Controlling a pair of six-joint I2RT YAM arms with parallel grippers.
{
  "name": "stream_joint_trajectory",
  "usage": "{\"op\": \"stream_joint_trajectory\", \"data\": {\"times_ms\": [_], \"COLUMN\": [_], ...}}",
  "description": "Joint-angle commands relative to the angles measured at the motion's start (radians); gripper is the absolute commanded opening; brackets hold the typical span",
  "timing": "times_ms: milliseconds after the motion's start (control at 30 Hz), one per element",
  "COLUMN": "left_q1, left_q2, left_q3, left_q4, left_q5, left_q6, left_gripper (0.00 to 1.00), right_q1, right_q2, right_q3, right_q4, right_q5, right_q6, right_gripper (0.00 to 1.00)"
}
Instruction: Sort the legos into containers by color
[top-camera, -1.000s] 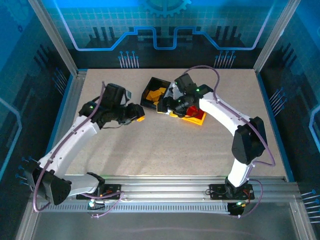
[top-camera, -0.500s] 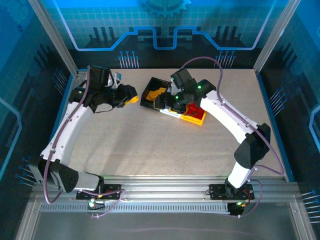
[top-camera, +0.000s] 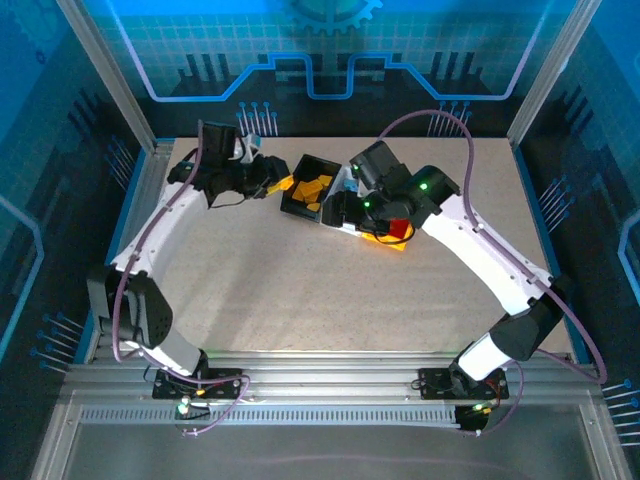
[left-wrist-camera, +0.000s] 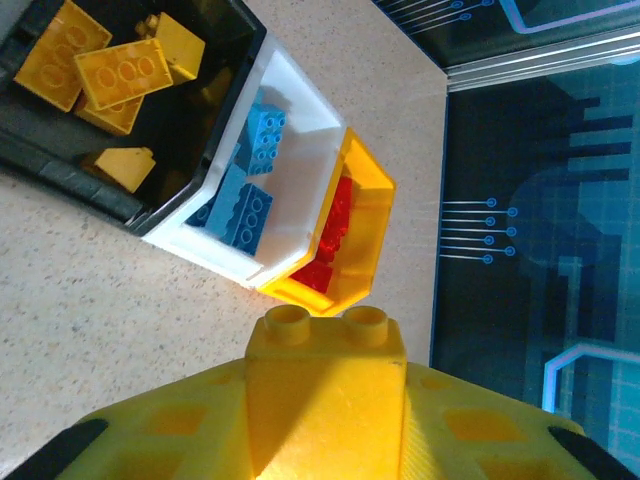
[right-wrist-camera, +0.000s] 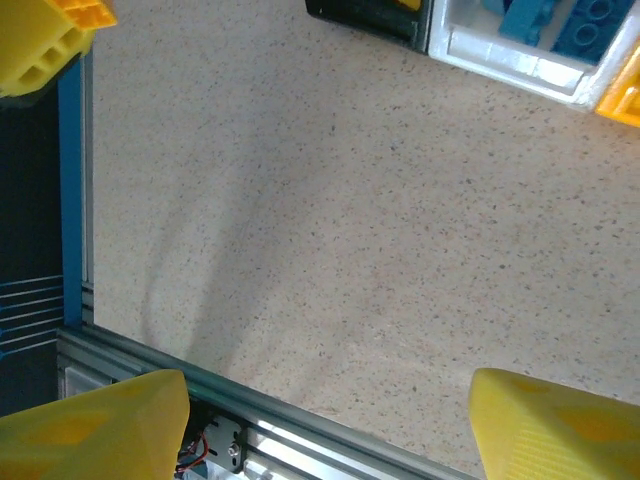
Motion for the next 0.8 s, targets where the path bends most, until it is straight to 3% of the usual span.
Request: {"op": "stream_joint_trajectory", "data": {"times_ms": [0,433,767], "left_q1": [0.005,-0.006,-0.026], "left_q2": [0.055,0.304,0.536], "left_q3": [0.06,0.234,0.424], "left_q4": [0.088,0.058,0.001], "left_q5": [0.051,0.011,-0.006], "left_q6": [-0.031,0.052,0.09], "left_gripper": [0.36,0.36,0.36], "right_q1": [0.007,-0.008,-0.018], "right_q2": [-0.024,-0.049,-0.248], "right_q3": [0.054,0.026,-0.194], "right_q4": [-0.058,-0.1,-0.064], "right_q5": [0.046,0.036,0.07], "right_q6": [0.031,-0.024,0.071], "right_gripper": [0.75,0.76,0.77]}}
